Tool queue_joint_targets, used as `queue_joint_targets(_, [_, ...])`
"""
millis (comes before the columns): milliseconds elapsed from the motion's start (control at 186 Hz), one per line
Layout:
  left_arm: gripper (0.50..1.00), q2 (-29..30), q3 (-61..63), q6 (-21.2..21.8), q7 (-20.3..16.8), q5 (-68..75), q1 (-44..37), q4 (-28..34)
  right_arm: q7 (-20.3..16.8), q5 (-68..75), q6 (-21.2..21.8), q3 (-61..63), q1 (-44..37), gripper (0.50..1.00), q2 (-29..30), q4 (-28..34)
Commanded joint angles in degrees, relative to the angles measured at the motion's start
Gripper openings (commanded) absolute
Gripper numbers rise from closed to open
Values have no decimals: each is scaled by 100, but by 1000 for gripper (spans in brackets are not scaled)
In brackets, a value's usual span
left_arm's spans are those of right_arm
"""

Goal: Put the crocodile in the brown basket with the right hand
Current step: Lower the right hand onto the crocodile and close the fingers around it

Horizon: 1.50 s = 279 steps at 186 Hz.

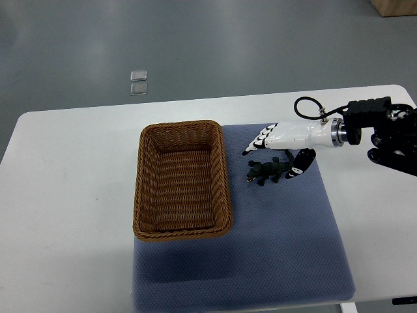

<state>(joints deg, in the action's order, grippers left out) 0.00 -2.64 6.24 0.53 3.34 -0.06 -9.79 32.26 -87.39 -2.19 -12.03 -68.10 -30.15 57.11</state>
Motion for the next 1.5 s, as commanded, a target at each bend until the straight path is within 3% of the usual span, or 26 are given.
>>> queue_joint_targets(0, [1000, 0, 0, 0, 0, 0, -3, -5, -9, -32, -45, -133, -45, 924, 132, -33])
queue_joint_targets(571, [1000, 0, 0, 0, 0, 0, -3, -5, -36, -595, -352, -432, -54, 921, 387, -288])
queue_joint_targets(996, [1000, 0, 0, 0, 0, 0, -3, 4, -9, -1113, -950, -661, -54, 913, 502, -481])
queue_joint_targets(1496, [1000, 0, 0, 0, 0, 0, 6, 4, -9, -1298, -1135, -907, -203, 903, 721, -684])
